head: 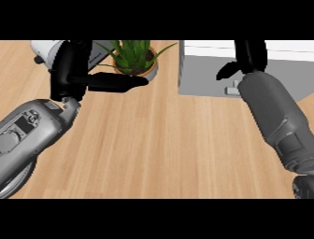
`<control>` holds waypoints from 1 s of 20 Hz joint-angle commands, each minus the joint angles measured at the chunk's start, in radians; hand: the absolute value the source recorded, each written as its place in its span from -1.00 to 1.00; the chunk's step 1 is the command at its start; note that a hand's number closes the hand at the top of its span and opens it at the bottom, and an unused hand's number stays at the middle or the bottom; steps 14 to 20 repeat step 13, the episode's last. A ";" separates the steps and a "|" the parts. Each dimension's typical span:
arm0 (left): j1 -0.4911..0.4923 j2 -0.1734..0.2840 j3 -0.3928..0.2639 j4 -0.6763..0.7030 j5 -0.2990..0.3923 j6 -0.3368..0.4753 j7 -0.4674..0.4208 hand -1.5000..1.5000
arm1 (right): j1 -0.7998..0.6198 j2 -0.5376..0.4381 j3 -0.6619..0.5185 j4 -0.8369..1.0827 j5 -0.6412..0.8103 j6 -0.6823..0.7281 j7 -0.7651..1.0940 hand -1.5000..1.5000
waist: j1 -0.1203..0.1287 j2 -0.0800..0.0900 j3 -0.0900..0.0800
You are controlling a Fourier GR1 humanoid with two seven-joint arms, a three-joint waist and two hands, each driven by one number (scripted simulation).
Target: Pick up the can, place it into the drawer and close the drawer
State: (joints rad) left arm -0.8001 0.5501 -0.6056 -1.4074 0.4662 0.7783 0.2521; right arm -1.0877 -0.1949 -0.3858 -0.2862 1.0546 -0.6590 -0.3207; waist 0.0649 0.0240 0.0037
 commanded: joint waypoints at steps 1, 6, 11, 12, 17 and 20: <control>0.056 -0.018 -0.005 0.006 -0.018 0.015 -0.042 -1.00 | -0.071 0.071 -0.118 -0.038 -0.159 0.028 -0.072 -1.00 | 0.019 0.006 0.001; 0.069 0.019 0.031 -0.012 0.005 -0.026 -0.022 -1.00 | -0.100 0.112 -0.218 -0.055 -0.286 0.113 -0.128 -1.00 | -0.006 -0.009 -0.001; 0.121 0.016 0.037 -0.034 -0.021 -0.013 -0.043 -1.00 | -0.127 0.100 -0.280 -0.040 -0.366 0.191 -0.140 -1.00 | -0.017 -0.010 -0.002; 0.108 0.055 0.058 -0.050 -0.021 -0.029 -0.032 -1.00 | -0.106 0.105 -0.294 -0.042 -0.382 0.182 -0.179 -1.00 | -0.012 -0.009 -0.002; 0.130 0.003 0.040 -0.051 -0.039 0.009 -0.036 -1.00 | -0.124 0.088 -0.281 -0.044 -0.378 0.214 -0.163 -1.00 | -0.029 -0.015 -0.003; 0.130 0.003 0.040 -0.051 -0.039 0.009 -0.036 -1.00 | -0.124 0.088 -0.281 -0.044 -0.378 0.214 -0.163 -1.00 | -0.029 -0.015 -0.003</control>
